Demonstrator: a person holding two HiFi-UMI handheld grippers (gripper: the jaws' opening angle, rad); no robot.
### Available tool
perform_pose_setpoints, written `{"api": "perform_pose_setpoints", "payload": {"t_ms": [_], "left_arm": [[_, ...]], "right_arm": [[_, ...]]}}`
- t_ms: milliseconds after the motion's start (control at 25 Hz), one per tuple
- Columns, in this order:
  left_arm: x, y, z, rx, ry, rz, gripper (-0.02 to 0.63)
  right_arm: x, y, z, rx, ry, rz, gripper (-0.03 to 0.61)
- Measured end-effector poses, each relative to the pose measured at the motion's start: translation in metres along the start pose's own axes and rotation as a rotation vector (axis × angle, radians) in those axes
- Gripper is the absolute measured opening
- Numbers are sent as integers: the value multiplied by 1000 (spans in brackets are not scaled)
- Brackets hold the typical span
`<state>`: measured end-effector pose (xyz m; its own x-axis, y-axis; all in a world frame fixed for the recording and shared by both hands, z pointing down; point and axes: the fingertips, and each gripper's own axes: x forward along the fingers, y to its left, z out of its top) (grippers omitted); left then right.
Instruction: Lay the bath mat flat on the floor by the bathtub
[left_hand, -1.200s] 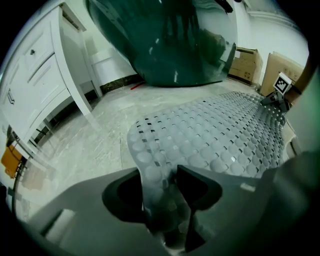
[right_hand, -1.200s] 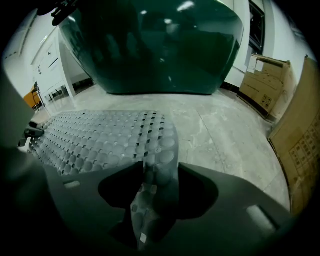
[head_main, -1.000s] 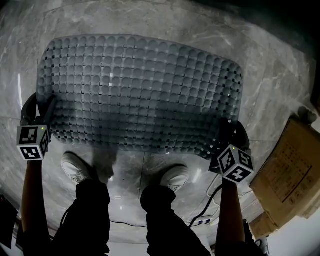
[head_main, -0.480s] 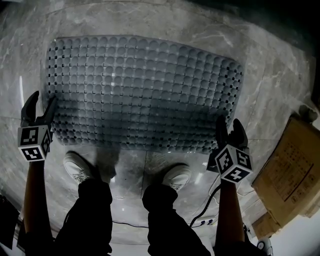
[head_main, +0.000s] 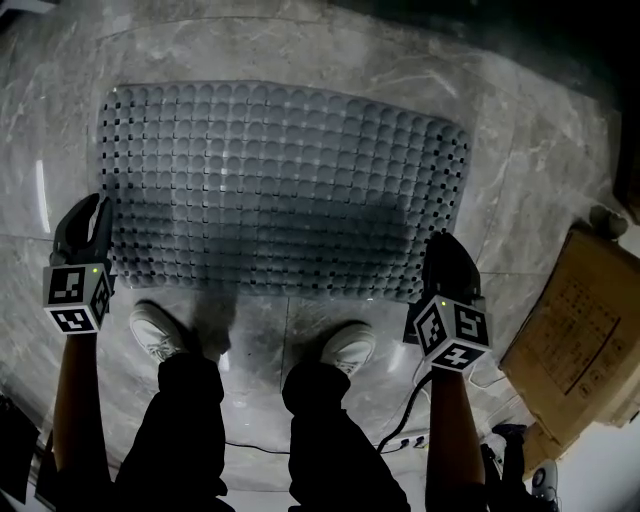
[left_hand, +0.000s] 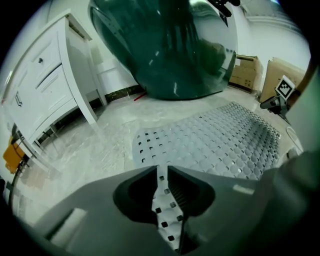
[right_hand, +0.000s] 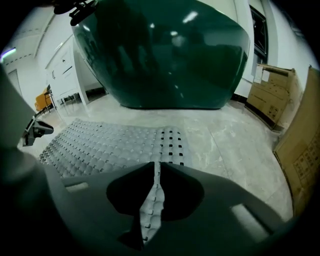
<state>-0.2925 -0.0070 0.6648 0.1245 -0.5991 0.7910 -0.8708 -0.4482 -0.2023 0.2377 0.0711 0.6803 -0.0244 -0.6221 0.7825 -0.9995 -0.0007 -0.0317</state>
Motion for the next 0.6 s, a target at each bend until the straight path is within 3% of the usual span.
{"api": "perform_pose_setpoints", "payload": {"t_ms": [80, 280, 400, 600], "left_arm": [[-6, -4, 14, -6, -22, 4, 2], [-34, -19, 40, -66, -24, -20, 2], [-56, -18, 61, -57, -70, -8, 2], [-94, -23, 86, -83, -71, -18, 0]], "right_arm": [[-9, 3, 15, -4, -24, -4, 28], [-39, 22, 49, -5, -60, 41, 28], [-59, 33, 69, -13, -76, 62, 26], [-96, 48, 103, -21, -107, 87, 26]]}}
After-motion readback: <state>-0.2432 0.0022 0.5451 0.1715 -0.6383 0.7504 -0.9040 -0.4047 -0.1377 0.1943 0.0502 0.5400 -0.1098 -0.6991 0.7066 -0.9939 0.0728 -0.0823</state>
